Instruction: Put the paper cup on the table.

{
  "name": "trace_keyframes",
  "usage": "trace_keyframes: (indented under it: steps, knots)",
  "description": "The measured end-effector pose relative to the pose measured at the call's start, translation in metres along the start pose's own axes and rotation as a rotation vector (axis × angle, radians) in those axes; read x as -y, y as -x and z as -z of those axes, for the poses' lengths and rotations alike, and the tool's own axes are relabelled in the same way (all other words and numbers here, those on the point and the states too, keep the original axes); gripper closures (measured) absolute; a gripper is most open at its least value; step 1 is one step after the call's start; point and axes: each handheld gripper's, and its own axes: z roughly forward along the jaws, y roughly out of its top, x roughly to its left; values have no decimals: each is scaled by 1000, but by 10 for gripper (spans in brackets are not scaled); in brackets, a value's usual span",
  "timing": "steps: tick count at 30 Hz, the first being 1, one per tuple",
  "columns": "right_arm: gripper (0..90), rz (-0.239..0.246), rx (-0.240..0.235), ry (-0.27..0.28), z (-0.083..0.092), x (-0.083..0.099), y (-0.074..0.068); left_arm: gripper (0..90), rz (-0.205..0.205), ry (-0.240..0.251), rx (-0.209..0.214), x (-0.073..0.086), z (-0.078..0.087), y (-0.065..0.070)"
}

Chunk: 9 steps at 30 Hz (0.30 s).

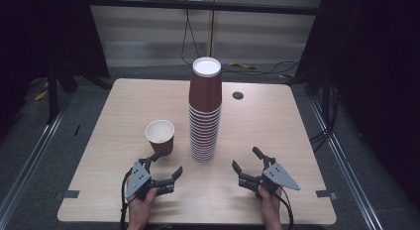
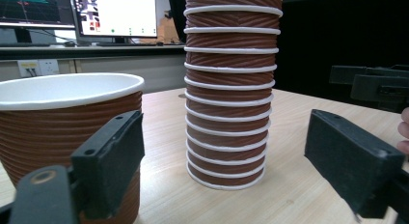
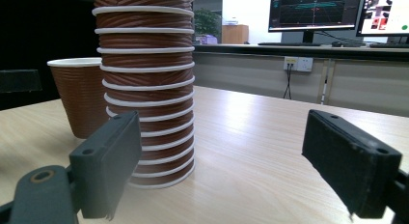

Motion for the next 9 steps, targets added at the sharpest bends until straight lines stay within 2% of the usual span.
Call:
trace_keyframes:
  steps: [9]
  knots:
    - [138,2,13,-1,0,0,0,153,-1,-4,9,0,0,-1]
